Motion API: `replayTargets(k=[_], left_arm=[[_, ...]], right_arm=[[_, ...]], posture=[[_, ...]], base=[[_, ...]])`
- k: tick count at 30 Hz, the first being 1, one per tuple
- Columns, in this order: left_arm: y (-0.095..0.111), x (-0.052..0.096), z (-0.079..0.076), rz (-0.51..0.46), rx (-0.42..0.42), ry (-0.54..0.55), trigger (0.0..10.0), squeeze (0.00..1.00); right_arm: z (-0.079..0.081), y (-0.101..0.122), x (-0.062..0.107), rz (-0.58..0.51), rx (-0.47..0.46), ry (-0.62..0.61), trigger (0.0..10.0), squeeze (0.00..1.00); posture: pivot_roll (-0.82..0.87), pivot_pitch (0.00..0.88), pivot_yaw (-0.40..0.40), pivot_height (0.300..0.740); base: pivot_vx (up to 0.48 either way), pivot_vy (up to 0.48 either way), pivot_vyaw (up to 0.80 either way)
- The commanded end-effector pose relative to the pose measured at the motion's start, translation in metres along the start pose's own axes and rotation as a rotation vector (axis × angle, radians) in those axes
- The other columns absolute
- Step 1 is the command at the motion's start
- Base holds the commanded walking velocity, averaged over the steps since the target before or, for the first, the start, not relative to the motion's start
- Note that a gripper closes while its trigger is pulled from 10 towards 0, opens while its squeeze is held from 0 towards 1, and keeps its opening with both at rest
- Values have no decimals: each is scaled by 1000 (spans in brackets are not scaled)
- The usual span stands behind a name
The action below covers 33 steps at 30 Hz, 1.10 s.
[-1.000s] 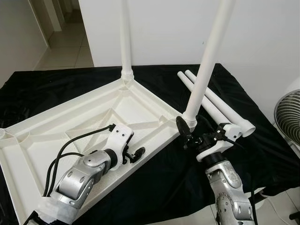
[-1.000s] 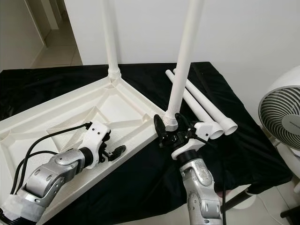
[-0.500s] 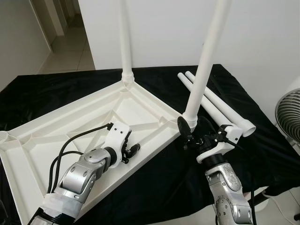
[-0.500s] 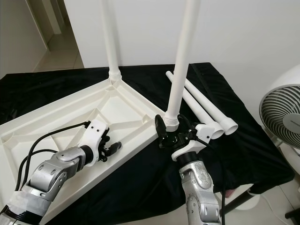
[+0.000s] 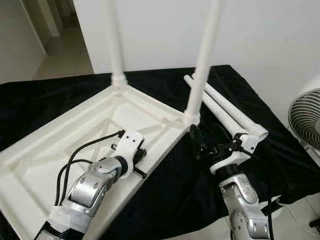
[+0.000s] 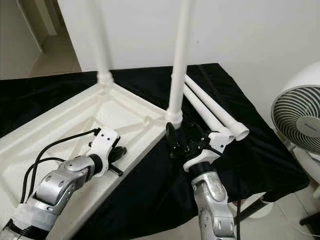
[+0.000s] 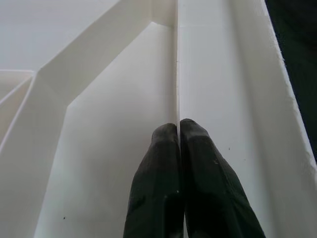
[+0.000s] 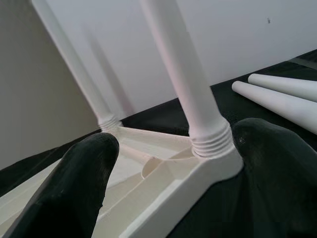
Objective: Building children table
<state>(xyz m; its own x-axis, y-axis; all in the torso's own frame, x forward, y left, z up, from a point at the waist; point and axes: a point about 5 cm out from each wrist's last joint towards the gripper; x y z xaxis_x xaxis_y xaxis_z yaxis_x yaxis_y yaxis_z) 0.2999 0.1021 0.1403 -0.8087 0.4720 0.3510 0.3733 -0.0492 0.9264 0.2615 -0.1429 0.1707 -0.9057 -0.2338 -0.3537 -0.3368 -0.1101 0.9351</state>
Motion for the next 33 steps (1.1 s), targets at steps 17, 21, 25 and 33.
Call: replayTargets(k=[17, 21, 25, 33], left_arm=[[31, -26, 2, -185, 108, 343, 10000, 0], [35, -26, -4, -211, 111, 299, 10000, 0], [44, -23, -12, -273, 128, 202, 10000, 1000], [66, -8, -24, -371, 51, 39, 10000, 0]], right_arm=[[5, 2, -12, -1, -13, 15, 10000, 0], [5, 2, -11, -1, -11, 8, 10000, 0], [3, 1, -8, 4, -8, -8, 10000, 0], [5, -1, -6, 9, -14, -11, 10000, 0]], posture=[[-14, 108, 25, 740], [-16, 109, 32, 740], [-15, 111, 41, 740], [-8, 112, 43, 740]], base=[[0, 0, 0], [0, 0, 0], [0, 0, 0], [0, 0, 0]])
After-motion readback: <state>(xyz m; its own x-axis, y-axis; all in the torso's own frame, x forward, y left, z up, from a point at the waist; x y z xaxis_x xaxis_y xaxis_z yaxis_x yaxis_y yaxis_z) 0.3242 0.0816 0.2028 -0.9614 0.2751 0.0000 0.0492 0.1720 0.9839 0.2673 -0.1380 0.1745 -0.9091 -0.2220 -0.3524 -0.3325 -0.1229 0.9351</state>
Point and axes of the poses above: a point about 5 cm out from each wrist's last joint towards the gripper, its own x axis pointing back from the gripper into the wrist, its own y axis along the axis of the wrist's last joint, z = x × y, and after that the axes turned 12 degrees about x, right-handed
